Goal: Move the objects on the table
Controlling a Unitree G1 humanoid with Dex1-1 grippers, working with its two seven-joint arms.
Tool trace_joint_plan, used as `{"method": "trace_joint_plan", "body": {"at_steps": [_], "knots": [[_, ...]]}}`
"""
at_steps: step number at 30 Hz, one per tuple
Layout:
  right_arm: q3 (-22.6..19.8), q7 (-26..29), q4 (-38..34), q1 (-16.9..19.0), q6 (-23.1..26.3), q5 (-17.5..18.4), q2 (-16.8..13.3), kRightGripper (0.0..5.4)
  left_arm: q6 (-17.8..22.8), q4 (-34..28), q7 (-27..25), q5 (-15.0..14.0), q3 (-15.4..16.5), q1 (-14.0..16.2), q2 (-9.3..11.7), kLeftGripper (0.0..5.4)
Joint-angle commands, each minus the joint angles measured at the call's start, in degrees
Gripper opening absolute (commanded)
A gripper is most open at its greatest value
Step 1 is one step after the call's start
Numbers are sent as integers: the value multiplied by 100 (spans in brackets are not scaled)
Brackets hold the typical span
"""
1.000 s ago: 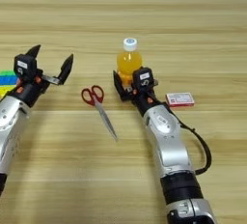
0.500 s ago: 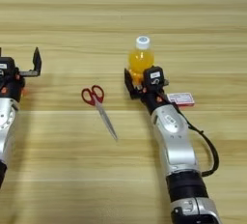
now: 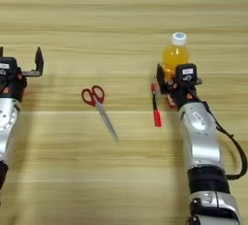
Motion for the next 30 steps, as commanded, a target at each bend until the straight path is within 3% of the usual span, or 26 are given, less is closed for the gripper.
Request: {"method": "trace_joint_plan", "body": {"at_steps": [1,5,18,30], "knots": [[-232,-54,654,-464,-425,107,-230,345,-10,-69,-11,33,-33,-9,1,540],[-310,-12,1578,-805,-893,106,-359,345,-23,-54,-17,36,-43,-7,-1,540],[-522,-83,2722,-1164,-1529,179,-683,345,-8,-94,-23,31,-49,20,-12,540],[-831,-339,3186,-1029,-1810,183,-1188,345,15,-145,-27,35,-68,48,-34,540]]}}
